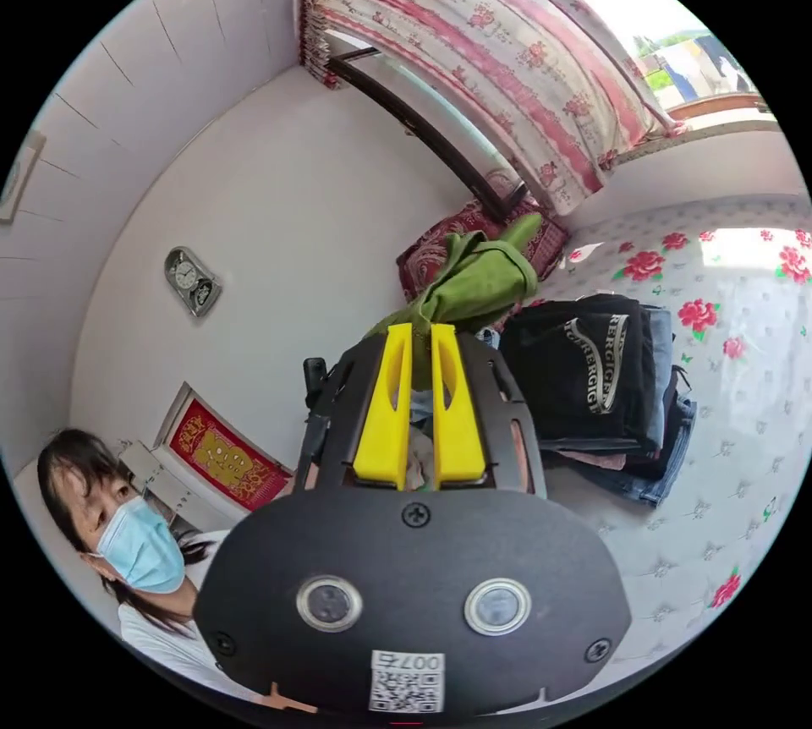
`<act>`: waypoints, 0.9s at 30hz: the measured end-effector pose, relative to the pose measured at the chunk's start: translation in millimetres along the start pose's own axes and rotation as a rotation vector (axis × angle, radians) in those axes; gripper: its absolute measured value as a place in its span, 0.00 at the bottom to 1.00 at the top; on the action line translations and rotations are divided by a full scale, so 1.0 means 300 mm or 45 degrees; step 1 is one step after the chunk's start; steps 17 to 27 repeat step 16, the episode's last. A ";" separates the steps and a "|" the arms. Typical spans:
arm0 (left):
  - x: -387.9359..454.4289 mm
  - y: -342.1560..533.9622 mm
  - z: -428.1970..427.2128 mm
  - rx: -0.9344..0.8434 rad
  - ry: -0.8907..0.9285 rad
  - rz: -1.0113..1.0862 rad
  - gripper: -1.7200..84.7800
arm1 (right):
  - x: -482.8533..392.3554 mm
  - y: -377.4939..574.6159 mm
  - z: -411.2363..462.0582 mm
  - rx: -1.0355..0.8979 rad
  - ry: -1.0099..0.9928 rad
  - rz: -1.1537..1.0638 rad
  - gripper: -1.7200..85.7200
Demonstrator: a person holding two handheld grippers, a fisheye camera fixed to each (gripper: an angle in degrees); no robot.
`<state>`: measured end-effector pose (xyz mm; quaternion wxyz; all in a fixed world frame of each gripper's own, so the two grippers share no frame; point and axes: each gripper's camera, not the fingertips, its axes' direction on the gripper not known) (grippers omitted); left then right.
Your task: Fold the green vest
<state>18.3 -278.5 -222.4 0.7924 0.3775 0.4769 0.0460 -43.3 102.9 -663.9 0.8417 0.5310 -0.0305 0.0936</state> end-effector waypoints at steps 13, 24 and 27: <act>-0.323 1.219 0.309 -0.818 -0.729 -0.231 0.10 | 0.598 1.122 0.217 -0.750 0.722 0.316 0.08; -0.202 1.532 0.373 -0.977 -0.715 -0.291 0.09 | 0.644 1.386 0.057 -0.778 0.861 0.479 0.09; -0.202 1.532 0.373 -0.977 -0.715 -0.291 0.09 | 0.644 1.386 0.057 -0.778 0.861 0.479 0.09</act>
